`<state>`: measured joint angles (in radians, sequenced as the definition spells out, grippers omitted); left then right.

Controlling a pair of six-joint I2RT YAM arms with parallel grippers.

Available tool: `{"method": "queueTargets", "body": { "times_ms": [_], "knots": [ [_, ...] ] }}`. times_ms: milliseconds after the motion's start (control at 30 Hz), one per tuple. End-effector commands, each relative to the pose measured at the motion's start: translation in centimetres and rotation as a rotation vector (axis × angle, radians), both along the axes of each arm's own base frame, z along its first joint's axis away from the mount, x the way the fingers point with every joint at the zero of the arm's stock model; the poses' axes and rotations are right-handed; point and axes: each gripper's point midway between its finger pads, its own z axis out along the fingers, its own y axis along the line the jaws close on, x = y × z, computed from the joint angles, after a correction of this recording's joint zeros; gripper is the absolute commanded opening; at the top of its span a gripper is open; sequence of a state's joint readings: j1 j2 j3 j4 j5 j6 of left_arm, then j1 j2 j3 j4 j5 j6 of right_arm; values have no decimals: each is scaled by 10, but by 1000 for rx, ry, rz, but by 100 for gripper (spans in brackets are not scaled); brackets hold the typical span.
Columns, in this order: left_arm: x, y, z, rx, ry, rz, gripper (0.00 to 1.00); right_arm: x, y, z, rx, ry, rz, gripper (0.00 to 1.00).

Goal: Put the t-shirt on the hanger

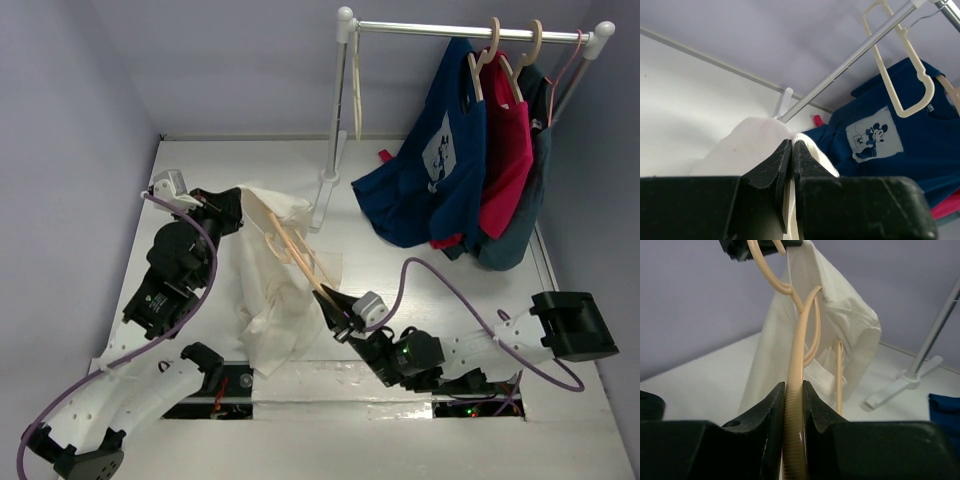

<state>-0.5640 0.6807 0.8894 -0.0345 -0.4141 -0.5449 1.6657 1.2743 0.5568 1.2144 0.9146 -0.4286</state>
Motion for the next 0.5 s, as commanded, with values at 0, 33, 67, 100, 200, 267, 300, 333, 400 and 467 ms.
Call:
{"method": "queueTargets", "body": {
  "times_ms": [0, 33, 67, 100, 200, 267, 300, 333, 400, 467],
  "knots": [
    [-6, 13, 25, -29, -71, 44, 0, 16, -47, 64, 411, 76, -134, 0],
    [-8, 13, 25, -33, -75, 41, 0, 16, -41, 66, 409, 76, -140, 0],
    [-10, 11, 25, -37, -77, 25, 0, 20, -40, 67, 398, 66, -158, 0],
    [-13, 4, 23, -54, -76, -17, 0, 30, -41, 70, 401, 54, -189, 0],
    [-20, -16, 8, -77, -58, -135, 0, 51, -41, 75, 430, 43, -242, 0],
    [-23, -24, -8, -113, -38, -177, 0, 69, -45, 75, 459, 34, -276, 0],
    [-28, -27, -11, -125, -40, -205, 0, 73, -42, 80, 470, 14, -267, 0],
    [-29, -30, -12, -148, -38, -220, 0, 76, -39, 81, 471, 5, -271, 0],
    [-33, -41, -26, -159, -17, -280, 0, 87, -29, 81, 474, -11, -280, 0],
    [-37, -53, -35, -189, -4, -337, 0, 96, -24, 81, 492, -11, -285, 0]
  ]
}}
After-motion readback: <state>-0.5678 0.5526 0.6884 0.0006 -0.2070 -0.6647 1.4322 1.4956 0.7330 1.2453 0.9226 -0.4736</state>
